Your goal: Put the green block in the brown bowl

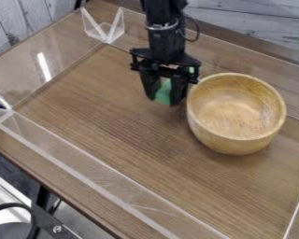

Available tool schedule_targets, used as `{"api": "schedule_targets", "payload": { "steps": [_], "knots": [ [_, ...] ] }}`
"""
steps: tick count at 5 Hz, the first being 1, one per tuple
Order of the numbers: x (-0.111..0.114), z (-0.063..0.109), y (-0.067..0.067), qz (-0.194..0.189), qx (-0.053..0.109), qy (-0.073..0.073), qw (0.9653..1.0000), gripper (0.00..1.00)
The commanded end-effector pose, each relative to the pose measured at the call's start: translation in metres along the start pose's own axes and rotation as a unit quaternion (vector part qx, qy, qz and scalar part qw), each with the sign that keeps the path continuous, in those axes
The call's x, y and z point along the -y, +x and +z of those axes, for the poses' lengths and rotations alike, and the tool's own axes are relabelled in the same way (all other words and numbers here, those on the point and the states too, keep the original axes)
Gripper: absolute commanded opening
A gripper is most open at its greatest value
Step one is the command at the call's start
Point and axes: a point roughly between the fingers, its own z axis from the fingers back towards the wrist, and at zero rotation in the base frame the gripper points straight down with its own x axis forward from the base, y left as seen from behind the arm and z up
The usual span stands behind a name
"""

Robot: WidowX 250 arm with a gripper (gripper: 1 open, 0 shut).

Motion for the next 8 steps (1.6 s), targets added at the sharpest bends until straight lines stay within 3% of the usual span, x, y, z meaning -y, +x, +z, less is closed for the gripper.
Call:
{"api": "schedule_targets", "payload": {
  "steps": [1, 4, 8],
  "knots": [
    [-0.012, 0.012, 0.018, 0.005, 0.034, 0.011, 0.9994, 0.0],
    [0.002, 0.03, 0.019, -0.014, 0.049, 0.001, 0.9987, 0.0],
    [0.005, 0.022, 0.023, -0.034, 0.043, 0.008, 0.9985, 0.0]
  ]
}}
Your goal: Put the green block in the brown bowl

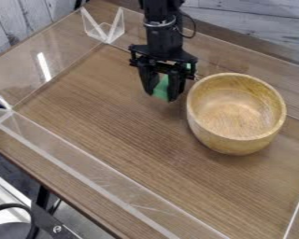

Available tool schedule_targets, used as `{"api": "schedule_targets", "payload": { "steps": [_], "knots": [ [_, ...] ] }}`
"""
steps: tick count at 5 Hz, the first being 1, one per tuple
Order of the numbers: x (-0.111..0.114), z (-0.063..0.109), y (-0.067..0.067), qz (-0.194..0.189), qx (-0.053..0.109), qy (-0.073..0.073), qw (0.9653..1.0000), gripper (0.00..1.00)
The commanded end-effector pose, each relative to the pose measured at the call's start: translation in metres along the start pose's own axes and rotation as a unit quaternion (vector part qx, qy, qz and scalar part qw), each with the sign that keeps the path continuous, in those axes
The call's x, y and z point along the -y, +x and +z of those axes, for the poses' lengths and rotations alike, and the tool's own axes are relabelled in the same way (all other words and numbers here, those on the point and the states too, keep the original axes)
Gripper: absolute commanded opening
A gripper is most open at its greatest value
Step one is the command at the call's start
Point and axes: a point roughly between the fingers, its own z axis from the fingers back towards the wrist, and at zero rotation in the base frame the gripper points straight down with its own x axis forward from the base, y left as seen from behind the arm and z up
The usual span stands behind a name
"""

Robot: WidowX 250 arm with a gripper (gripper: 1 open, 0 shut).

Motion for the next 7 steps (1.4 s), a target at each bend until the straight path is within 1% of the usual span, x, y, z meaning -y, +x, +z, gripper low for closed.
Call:
{"api": "schedule_targets", "payload": {
  "steps": [1, 3, 4, 5, 6, 7],
  "knots": [
    [0.001, 0.017, 0.015, -0.013, 0.036, 0.008, 0.9992, 0.0],
    [0.029, 0.04, 0.019, -0.045, 0.055, -0.011, 0.9974, 0.0],
    [0.053, 0.046, 0.023, -0.072, 0.062, -0.018, 0.9953, 0.0],
    [0.08, 0.045, 0.026, -0.1, 0.059, -0.023, 0.993, 0.0],
    [0.104, 0.037, 0.029, -0.125, 0.053, -0.025, 0.9904, 0.0],
    [0.108, 0.028, 0.034, -0.132, 0.045, -0.023, 0.99, 0.0]
  ]
}}
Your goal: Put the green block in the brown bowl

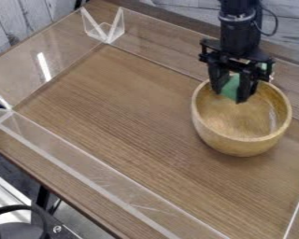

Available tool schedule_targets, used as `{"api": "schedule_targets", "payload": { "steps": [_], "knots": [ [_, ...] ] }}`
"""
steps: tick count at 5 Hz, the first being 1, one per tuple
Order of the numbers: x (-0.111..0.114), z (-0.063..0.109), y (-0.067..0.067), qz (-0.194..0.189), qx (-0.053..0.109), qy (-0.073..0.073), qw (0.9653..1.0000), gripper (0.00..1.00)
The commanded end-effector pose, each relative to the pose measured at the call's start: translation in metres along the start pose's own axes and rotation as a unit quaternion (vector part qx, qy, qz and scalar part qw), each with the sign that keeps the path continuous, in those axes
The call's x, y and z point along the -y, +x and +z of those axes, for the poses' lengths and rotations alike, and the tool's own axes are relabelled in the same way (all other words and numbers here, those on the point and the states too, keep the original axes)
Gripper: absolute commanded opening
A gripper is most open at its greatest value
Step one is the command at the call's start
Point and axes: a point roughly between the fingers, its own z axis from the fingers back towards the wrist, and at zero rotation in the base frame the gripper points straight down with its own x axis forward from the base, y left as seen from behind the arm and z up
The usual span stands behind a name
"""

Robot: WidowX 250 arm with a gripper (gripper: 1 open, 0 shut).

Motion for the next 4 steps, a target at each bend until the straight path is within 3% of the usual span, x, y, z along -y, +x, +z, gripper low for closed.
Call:
{"api": "schedule_targets", "payload": {
  "steps": [1, 3, 4],
  "knots": [
    [0.007, 0.009, 0.015, -0.016, 0.027, 0.004, 0.9995, 0.0],
    [0.008, -0.013, 0.022, -0.025, 0.016, 0.004, 0.9995, 0.0],
    [0.01, -0.006, 0.02, -0.027, 0.023, 0.004, 0.9994, 1.0]
  ]
}}
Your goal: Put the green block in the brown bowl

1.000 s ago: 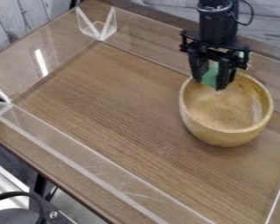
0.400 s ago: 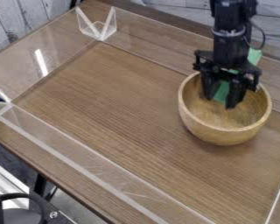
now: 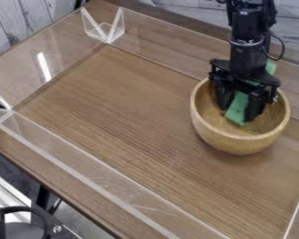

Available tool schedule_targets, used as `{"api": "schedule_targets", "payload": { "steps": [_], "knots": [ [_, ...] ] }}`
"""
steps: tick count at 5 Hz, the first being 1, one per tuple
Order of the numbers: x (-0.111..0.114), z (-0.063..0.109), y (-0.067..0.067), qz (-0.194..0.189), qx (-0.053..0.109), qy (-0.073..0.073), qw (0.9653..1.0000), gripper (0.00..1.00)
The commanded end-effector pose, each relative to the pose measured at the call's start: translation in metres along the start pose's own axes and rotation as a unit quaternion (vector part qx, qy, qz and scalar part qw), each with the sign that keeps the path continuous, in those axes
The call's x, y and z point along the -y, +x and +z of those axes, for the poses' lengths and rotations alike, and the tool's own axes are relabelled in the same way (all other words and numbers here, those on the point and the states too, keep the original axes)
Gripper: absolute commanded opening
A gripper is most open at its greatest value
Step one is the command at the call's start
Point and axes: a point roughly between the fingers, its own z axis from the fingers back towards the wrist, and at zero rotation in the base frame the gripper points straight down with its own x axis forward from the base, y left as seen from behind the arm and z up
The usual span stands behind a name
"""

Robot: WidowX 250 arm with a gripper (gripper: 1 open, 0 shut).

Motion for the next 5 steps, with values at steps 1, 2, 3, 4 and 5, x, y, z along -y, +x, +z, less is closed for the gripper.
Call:
{"api": "schedule_targets", "payload": {
  "steps": [1, 2, 3, 4, 5],
  "knots": [
    [0.0049, 0.0258, 0.0116, -0.011, 0.046, 0.004, 0.9989, 0.0],
    [0.0065, 0.0299, 0.0102, -0.012, 0.051, 0.005, 0.9986, 1.0],
    [0.0072, 0.0293, 0.0111, -0.014, 0.053, 0.005, 0.9985, 1.0],
    [0.0068, 0.0248, 0.0144, -0.015, 0.052, 0.007, 0.9985, 1.0],
    [0.0064, 0.0205, 0.0176, -0.016, 0.052, 0.008, 0.9985, 1.0]
  ]
}}
